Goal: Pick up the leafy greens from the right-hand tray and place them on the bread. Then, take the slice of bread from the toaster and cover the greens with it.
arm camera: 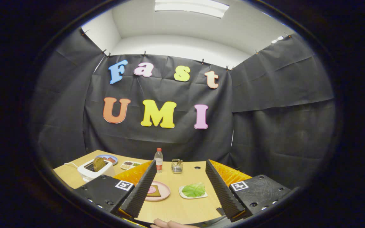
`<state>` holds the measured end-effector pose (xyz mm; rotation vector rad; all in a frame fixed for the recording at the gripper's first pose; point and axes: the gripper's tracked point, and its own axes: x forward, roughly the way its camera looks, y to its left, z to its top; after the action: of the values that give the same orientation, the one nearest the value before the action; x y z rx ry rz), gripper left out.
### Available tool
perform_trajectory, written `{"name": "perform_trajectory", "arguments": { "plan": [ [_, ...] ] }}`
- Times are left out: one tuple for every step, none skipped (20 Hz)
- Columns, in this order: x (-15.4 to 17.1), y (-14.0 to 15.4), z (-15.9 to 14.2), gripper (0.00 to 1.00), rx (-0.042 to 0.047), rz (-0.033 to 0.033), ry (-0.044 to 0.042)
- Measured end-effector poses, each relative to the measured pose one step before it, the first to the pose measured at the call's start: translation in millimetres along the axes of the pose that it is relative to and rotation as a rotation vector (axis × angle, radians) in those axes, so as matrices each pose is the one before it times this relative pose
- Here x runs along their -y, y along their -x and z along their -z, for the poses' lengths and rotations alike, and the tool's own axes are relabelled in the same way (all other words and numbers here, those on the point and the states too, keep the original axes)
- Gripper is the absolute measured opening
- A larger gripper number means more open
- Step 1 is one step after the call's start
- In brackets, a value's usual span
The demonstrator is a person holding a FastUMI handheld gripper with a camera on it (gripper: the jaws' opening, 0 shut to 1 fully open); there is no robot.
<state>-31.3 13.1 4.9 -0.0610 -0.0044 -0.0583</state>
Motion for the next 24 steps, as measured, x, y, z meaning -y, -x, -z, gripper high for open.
{"name": "perform_trajectory", "arguments": {
  "plan": [
    [0.19, 0.73, -0.95, 0.95, 0.00323, 0.00138, 0.00618],
    [-0.63, 0.53, -1.52, 0.95, 0.00603, -0.00041, 0.00467],
    [-1.08, 0.31, -0.80, 0.95, 0.00394, -0.00492, 0.00267],
    [-1.35, -1.25, -0.45, 0.95, 0.00175, -0.00680, 0.00015],
    [0.71, -0.96, 1.52, 0.95, 0.00061, -0.00601, -0.00104],
    [0.35, -1.90, 1.00, 0.95, 0.00050, -0.00697, -0.00121],
    [1.66, -2.23, 1.87, 0.95, 0.00107, -0.00525, -0.00082],
    [2.40, -2.85, 1.18, 0.95, 0.00325, -0.00372, 0.00239],
    [2.74, -7.13, 1.30, 0.95, 0.00743, -0.00454, 0.00616],
    [3.55, -6.43, 2.94, 0.95, 0.00090, -0.00279, 0.01117],
    [6.58, -5.57, 5.88, 0.95, 0.00116, 0.00111, 0.00880],
    [7.29, -7.56, 4.43, 0.95, -0.00029, 0.00727, 0.00458],
    [7.36, -7.03, 5.37, 0.95, 0.00018, 0.00438, 0.00442],
    [7.27, -9.90, 6.69, 0.95, -0.00596, 0.00708, 0.00237],
    [7.81, -9.03, 8.09, 0.95, -0.00997, 0.00456, 0.00006],
    [5.55, -9.83, 7.04, 0.95, -0.00967, -0.00115, -0.00102],
    [5.16, -10.73, 8.99, 0.95, -0.01511, -0.00407, 0.00090],
    [5.07, -11.36, 8.27, 0.95, -0.01415, -0.01051, 0.00733],
    [6.13, -12.86, 7.15, 0.95, -0.01480, -0.00464, 0.00808],
    [7.36, -13.58, 10.37, 0.95, -0.02067, -0.00010, 0.00579],
    [5.51, -11.88, 8.64, 0.95, -0.02030, -0.00375, -0.00124],
    [4.62, -12.31, 8.23, 0.94, -0.02210, -0.00345, -0.00768],
    [4.53, -11.31, 8.47, 0.94, -0.02204, -0.00398, -0.01557],
    [3.28, -12.00, 6.34, 0.94, -0.02012, -0.00410, -0.01829]
  ]
}}
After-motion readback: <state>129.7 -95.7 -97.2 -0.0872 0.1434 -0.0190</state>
